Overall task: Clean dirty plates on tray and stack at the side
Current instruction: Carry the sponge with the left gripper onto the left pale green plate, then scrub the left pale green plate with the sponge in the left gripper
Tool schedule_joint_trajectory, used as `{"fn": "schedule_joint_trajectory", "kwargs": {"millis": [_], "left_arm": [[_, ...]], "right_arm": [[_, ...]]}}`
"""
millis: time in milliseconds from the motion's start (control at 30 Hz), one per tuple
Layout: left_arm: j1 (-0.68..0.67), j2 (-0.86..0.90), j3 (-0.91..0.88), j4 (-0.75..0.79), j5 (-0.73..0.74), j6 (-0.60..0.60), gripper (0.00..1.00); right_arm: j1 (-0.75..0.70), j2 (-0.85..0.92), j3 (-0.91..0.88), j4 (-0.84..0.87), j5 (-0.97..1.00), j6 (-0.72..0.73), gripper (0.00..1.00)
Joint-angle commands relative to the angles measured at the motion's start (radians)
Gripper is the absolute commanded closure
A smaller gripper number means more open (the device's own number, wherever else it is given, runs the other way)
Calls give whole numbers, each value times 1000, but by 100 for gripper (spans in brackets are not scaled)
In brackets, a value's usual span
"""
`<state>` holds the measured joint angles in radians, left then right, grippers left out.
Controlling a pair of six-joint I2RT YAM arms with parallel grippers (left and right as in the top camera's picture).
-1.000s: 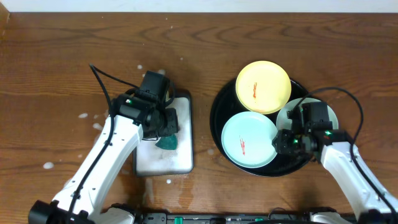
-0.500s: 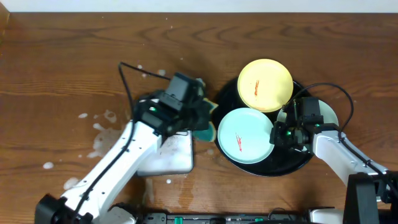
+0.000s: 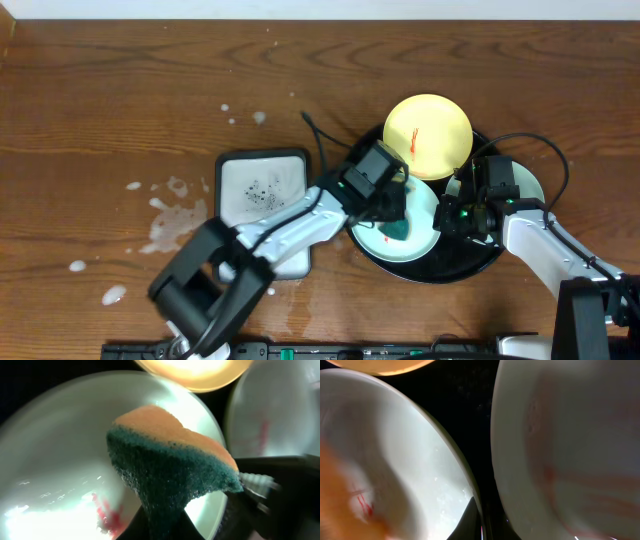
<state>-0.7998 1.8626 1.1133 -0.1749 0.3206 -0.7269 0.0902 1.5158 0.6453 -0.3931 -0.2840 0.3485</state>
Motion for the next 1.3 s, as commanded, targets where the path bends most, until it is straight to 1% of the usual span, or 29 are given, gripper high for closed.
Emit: {"fn": "schedule_joint_trajectory", "kwargs": {"millis": [0,67,100,267,367,467,533,600,633,767,833,900,967,1100,1167,1267], "left_arm": [[-5,59,22,-3,8,-45,93],[-1,92,22,-41,-2,-21,93],[3,100,22,-78,-34,-10,93],[3,105,32,-310,-333,50,93],[5,105,53,-409,-463,84,92],[5,105,80,-464,-544,122,93],[5,105,98,-467,-550,148,92],[5,105,113,-454,-522,147,92],[4,105,115,-431,-475,148,92],[1,112,115,-280,-154,142,92],[-11,124,115,-196,-8,97,92],[-33,139,115,-144,69,58,92],[-68,158,115,-119,91,33,93],[-100,180,114,-123,90,33,92],[-101,183,114,-139,95,33,92],[-101,182,114,-212,100,34,92]], "right_arm": [[10,20,-5,4,58,21,99],[10,20,-5,4,57,21,99],[10,20,-5,4,55,21,99],[10,20,-5,3,45,21,99],[10,20,-5,4,44,21,99],[10,20,-5,4,44,21,99],[10,20,-5,3,44,21,99],[10,20,-5,3,44,21,99],[10,20,-5,3,44,21,99],[10,20,-5,3,44,21,99],[10,20,-5,3,44,21,99],[10,20,-5,4,44,21,99],[10,20,-5,4,44,21,99],[10,20,-5,4,44,21,99],[10,20,-5,4,44,21,99],[10,20,-5,4,44,21,99]]}}
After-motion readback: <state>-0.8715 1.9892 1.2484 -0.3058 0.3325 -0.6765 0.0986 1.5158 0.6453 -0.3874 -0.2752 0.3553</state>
